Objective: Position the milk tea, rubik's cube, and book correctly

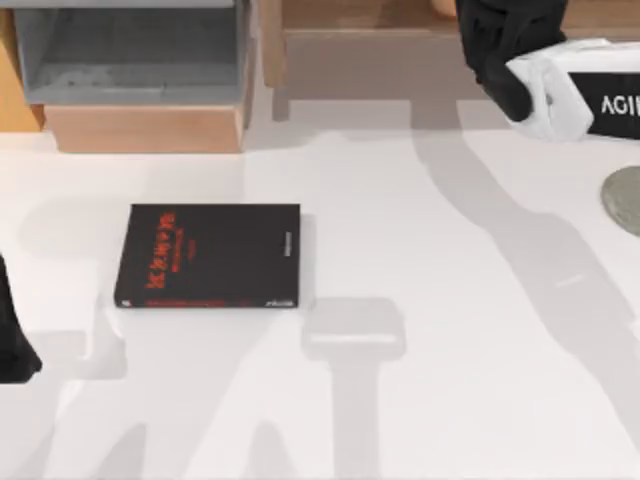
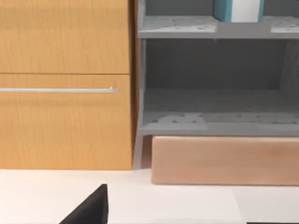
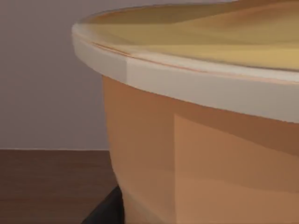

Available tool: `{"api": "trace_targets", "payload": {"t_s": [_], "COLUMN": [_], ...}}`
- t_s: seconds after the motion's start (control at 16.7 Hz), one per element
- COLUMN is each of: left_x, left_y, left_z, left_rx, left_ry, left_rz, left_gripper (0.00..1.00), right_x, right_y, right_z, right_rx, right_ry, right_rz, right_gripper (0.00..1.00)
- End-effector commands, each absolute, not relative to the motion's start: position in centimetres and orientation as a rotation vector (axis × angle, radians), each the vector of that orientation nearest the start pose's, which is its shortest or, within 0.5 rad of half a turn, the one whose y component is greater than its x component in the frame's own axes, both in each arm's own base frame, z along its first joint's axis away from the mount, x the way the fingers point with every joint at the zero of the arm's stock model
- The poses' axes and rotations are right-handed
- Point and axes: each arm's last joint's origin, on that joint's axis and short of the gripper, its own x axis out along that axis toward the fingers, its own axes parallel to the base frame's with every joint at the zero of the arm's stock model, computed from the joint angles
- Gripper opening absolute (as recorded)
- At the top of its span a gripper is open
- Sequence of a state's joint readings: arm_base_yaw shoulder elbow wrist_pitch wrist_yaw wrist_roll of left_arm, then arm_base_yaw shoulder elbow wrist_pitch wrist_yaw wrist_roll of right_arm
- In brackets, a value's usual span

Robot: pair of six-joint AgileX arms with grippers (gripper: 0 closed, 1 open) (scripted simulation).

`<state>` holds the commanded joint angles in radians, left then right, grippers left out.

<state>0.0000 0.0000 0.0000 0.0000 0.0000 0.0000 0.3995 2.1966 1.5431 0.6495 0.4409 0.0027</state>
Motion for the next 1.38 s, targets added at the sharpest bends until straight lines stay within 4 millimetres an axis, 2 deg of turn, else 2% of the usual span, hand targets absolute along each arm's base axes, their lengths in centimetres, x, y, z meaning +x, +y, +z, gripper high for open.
{"api": "trace_targets", "payload": {"t_s": [0.36,0.96,1.2,1.38], "left_x": [10.6,10.6,10.6,10.6], "left_y": [-0.1,-0.1,-0.1,-0.1], "left_z": [16.0,16.0,16.0,16.0], "left_rx": [0.0,0.0,0.0,0.0], "left_ry": [0.0,0.0,0.0,0.0], "left_rz": [0.0,0.0,0.0,0.0], "left_gripper": [1.0,1.0,1.0,1.0], "right_x": [47.0,46.9,44.4,42.0], "right_y": [19.1,19.2,19.4,19.2], "right_z": [21.2,21.3,22.5,21.6], "right_rx": [-0.011,-0.008,-0.001,-0.017], "right_ry": [-0.002,-0.004,-0.021,0.014], "right_rz": [-0.016,-0.013,-0.014,-0.013], "right_gripper": [0.02,0.0,0.0,0.0]}}
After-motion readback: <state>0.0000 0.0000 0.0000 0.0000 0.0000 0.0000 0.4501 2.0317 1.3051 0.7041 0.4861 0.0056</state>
